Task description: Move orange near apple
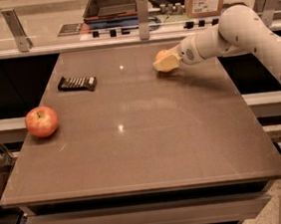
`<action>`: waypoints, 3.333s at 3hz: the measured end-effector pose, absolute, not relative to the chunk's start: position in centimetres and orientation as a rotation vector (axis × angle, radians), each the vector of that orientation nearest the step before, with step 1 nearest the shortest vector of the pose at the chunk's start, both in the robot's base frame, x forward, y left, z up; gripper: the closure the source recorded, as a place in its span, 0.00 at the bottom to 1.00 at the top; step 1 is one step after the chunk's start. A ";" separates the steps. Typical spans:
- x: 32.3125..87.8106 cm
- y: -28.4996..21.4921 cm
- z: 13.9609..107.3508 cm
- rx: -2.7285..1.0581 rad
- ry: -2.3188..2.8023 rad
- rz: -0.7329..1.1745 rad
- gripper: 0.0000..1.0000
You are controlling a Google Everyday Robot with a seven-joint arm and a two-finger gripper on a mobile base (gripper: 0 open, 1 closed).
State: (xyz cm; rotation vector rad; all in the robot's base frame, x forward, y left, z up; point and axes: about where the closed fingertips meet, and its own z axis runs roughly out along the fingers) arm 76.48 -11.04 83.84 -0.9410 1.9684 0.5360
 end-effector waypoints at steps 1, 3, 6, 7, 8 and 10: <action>76.5 -11.0 83.8 -0.941 1.968 0.536 1.00; 76.5 -11.0 83.9 -0.941 1.968 0.536 1.00; 73.3 -9.2 90.0 -1.038 1.934 0.447 1.00; 71.3 -6.6 90.6 -1.109 1.904 0.506 1.00; 68.8 -3.6 90.7 -1.177 1.880 0.561 1.00; 63.6 1.7 90.1 -1.247 1.853 0.635 1.00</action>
Offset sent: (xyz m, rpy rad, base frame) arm -0.0196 0.0063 0.0350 -0.0498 -0.0826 0.0174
